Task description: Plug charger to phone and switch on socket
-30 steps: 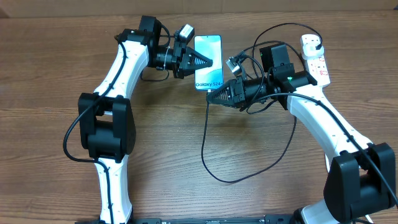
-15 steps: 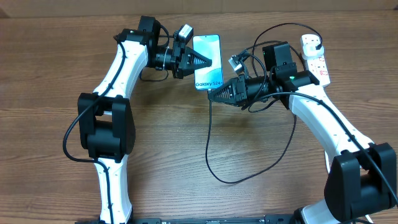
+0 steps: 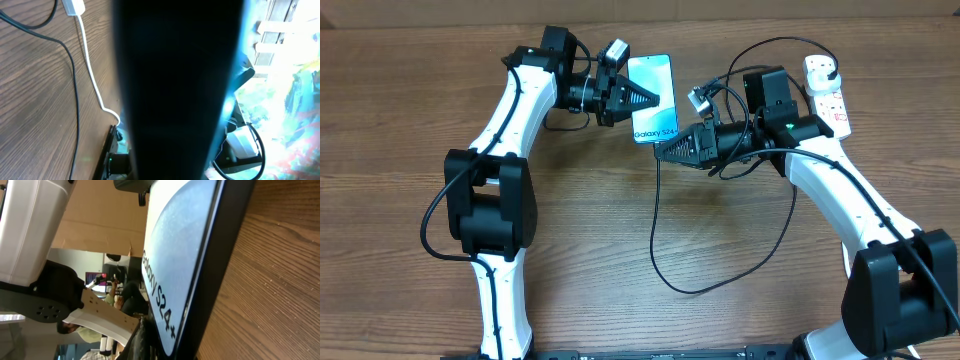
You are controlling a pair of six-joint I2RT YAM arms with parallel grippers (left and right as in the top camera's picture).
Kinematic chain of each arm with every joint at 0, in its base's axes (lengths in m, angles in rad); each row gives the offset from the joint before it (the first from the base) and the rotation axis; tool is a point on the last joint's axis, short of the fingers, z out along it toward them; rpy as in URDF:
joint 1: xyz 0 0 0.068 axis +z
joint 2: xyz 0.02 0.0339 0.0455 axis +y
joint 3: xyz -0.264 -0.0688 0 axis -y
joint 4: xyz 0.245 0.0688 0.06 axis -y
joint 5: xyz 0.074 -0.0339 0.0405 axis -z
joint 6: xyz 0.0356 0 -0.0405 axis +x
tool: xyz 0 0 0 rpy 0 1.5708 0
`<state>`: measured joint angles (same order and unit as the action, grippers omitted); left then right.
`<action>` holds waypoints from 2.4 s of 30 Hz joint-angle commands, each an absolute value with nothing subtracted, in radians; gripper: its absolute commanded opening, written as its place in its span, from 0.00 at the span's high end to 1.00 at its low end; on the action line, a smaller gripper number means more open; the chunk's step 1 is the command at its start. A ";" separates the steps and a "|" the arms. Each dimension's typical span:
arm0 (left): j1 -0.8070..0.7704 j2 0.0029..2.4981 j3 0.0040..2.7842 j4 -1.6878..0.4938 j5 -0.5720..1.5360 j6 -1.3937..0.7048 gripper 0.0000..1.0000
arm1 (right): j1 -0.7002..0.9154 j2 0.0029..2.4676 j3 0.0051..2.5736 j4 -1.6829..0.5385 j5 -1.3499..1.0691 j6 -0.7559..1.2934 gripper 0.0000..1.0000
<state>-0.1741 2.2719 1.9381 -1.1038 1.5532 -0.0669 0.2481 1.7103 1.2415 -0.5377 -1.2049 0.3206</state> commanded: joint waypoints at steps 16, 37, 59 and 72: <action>-0.218 2.265 1.948 -1.126 1.583 0.014 0.96 | 0.228 1.713 1.262 -0.442 -1.186 0.376 0.96; -0.218 2.265 1.948 -1.201 1.583 0.113 0.96 | 0.227 1.713 1.262 -0.458 -1.210 0.374 0.93; -0.163 2.265 1.948 -1.196 1.561 0.109 0.96 | 0.228 1.713 1.262 -0.465 -1.188 0.375 0.39; -0.149 2.265 1.948 -1.120 1.451 0.108 0.96 | 0.228 1.713 1.262 -0.549 -1.037 0.367 0.33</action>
